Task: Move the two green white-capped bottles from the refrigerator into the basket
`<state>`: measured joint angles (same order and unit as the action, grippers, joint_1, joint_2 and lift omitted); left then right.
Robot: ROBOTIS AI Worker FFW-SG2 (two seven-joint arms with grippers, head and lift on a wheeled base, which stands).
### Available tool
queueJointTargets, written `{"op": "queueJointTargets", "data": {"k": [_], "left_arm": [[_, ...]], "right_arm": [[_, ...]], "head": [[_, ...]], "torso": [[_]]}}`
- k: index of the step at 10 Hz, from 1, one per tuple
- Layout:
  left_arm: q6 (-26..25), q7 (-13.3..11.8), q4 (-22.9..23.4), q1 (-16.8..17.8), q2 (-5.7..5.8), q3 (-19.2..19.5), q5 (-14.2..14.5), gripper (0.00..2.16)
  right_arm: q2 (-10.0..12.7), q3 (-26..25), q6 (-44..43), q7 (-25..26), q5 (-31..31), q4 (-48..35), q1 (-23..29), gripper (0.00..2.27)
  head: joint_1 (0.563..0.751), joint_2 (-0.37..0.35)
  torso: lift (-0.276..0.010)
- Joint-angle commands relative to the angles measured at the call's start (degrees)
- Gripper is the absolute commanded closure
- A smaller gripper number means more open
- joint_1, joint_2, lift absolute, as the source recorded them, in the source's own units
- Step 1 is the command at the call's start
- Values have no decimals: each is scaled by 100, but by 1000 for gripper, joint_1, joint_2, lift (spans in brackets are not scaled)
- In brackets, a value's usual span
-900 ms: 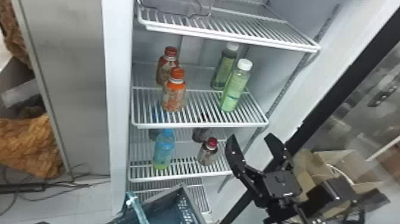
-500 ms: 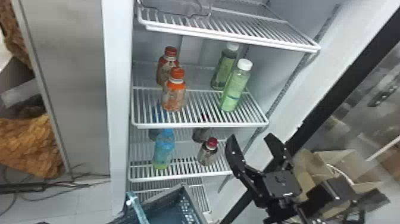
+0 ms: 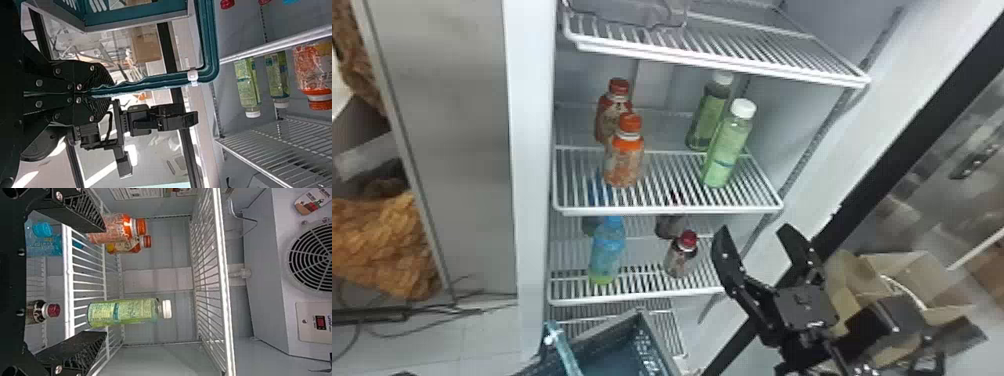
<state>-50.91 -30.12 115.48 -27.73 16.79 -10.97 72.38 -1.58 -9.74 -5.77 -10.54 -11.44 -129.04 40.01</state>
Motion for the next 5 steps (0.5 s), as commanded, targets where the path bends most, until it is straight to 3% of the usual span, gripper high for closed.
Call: {"op": "queueJointTargets", "data": {"k": [1,5], "left_arm": [[1,6,-9,3,0,0,6,1207],[43,24,5,-39,-9,23,40,1205]], "right_arm": [[0,-77,0,8,24,114,-106,105],[0,-237,-28,26,309,677,-640,105]], "head": [[695,-350],[695,-350]], "torso": [[-4],[-4]]}}
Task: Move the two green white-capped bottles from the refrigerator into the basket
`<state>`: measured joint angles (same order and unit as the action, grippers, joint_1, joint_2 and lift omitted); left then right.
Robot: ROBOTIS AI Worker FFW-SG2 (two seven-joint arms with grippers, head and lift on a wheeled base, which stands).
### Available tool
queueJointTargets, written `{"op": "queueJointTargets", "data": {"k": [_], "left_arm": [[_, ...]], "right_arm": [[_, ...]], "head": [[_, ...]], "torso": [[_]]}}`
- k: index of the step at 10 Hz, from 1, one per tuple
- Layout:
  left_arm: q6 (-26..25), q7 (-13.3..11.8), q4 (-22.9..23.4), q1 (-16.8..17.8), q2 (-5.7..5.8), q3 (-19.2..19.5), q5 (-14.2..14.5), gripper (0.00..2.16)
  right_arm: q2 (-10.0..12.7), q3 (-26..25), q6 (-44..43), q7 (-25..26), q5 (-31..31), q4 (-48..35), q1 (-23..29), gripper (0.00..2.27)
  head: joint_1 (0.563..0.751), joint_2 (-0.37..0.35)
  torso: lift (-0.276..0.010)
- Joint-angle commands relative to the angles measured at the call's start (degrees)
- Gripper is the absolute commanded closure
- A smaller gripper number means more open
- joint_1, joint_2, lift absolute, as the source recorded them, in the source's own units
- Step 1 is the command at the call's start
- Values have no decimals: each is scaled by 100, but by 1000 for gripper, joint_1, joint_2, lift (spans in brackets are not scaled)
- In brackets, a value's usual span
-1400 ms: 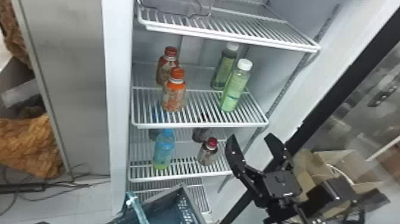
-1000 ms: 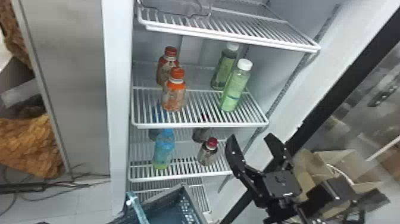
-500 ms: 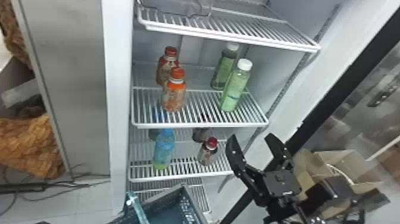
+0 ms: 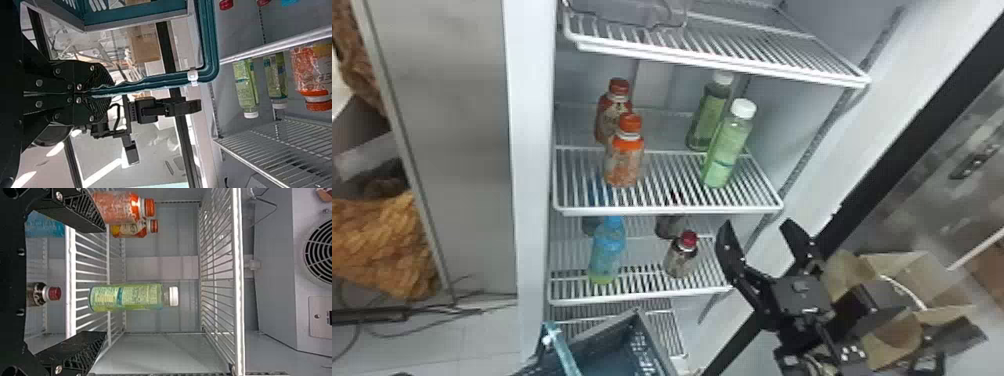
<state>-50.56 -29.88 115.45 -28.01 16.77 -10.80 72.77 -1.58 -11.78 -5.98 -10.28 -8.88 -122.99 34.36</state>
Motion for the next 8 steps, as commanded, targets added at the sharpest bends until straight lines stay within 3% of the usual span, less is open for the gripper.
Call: {"op": "queueJointTargets", "data": {"k": [1,8], "left_arm": [[7,-1,-7,-25,-7,17,12,1205],[-7,-1,7,-25,-7,17,35,1205]], "right_arm": [[-18,-67,-7,-1,134,255,-244,105],[-185,-90,-105,52,431,1549,-1496,105]], "head": [[695,-350],[695,-350]], "torso": [[-4],[-4]]}}
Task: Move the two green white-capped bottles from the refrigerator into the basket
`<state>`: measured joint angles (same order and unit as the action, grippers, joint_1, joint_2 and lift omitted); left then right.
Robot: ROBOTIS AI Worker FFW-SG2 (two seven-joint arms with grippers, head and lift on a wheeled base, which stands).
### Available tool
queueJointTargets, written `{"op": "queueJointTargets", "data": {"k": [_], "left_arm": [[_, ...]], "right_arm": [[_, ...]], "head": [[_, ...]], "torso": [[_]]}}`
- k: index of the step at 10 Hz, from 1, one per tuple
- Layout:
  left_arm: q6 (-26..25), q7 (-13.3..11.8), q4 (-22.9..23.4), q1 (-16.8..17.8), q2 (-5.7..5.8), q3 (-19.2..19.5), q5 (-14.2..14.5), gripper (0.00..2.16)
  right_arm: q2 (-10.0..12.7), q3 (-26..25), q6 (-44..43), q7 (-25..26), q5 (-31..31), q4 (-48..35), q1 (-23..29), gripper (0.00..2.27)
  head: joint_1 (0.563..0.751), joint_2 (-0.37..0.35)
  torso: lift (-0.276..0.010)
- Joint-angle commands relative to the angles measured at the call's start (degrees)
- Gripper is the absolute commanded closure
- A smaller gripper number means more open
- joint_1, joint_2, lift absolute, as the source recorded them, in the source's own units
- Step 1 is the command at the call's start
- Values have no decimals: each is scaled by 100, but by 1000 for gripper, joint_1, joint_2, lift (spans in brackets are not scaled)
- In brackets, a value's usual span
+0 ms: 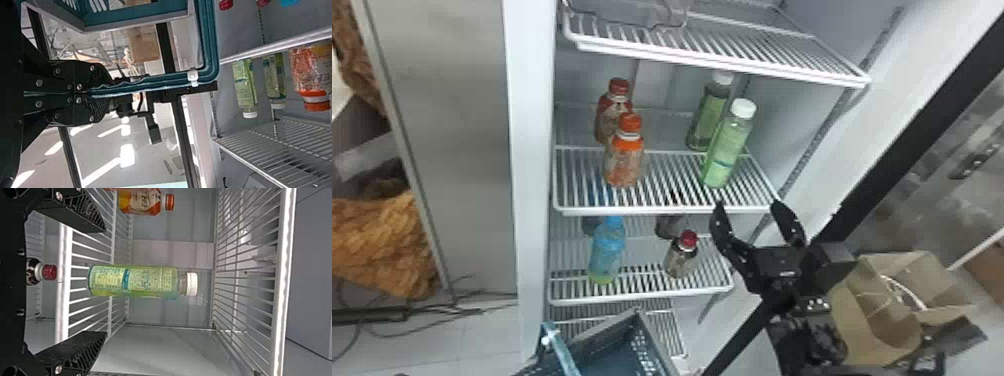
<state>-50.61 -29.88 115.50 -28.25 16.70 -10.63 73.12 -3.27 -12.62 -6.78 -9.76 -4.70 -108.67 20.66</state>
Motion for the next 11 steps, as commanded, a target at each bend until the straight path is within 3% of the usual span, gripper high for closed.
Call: {"op": "queueJointTargets", "data": {"k": [1,11], "left_arm": [[-1,0,2,13,0,-11,0,1205],[-43,9,-12,112,0,-69,11,1204]], "right_arm": [[-34,5,-82,1,47,327,-365,105],[-209,280,-335,185,219,1931,-2024,104]], "head": [[695,-350],[695,-350]], "torso": [[-4],[-4]]}}
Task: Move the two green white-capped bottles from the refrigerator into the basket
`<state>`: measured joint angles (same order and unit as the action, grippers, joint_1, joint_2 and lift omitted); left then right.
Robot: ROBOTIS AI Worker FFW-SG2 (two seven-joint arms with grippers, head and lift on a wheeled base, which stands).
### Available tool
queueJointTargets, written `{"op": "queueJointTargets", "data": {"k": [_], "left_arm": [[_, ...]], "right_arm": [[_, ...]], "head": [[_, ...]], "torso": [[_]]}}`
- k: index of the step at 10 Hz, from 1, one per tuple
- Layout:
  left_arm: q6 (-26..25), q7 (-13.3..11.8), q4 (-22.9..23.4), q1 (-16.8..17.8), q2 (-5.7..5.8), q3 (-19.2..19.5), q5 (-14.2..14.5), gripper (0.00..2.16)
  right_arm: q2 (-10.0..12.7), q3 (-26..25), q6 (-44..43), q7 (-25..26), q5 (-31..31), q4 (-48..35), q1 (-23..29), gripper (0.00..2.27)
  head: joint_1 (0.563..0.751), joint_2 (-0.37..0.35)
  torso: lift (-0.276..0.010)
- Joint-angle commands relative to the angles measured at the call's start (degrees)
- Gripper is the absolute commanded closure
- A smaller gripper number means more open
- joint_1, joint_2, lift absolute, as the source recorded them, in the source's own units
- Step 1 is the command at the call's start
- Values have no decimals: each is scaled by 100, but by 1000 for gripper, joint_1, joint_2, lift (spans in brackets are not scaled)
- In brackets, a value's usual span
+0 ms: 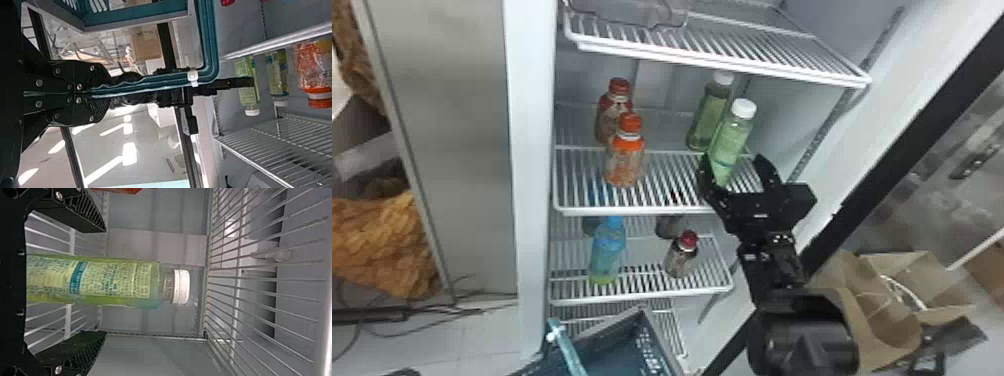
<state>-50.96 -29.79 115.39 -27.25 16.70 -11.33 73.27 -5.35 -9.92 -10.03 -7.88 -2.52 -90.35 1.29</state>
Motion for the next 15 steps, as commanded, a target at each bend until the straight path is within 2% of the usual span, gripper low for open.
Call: {"op": "queueJointTargets", "data": {"k": [1,4,5,7,8,12,14,15], "left_arm": [[-8,0,-1,11,-9,-10,8,1204],[-36,9,-1,39,0,-33,19,1204],[-36,9,-1,53,0,-33,19,1204],[-50,9,-1,53,0,-21,19,1204],[-50,9,-1,39,0,-21,31,1204],[-50,9,-1,53,0,-10,31,1204],[-50,0,-1,53,0,-21,31,1204],[-36,9,-1,67,9,-21,31,1204]], "right_arm": [[-10,21,-53,15,0,267,-228,105],[-63,158,-81,59,-11,633,-579,108],[-63,181,-81,59,-11,661,-622,180],[-63,215,-81,76,-34,661,-636,662],[-63,238,-67,111,-45,661,-622,772],[-89,306,-67,182,-45,183,-354,815],[-107,329,-67,173,-183,-324,-17,815],[-160,500,-10,164,-457,-689,250,815]], "head": [[695,-350],[695,-350],[695,-350],[695,-350],[695,-350],[695,-350],[695,-350],[695,-350]], "torso": [[-4],[-4],[-4],[-4],[-4],[-4],[-4],[-4]]}}
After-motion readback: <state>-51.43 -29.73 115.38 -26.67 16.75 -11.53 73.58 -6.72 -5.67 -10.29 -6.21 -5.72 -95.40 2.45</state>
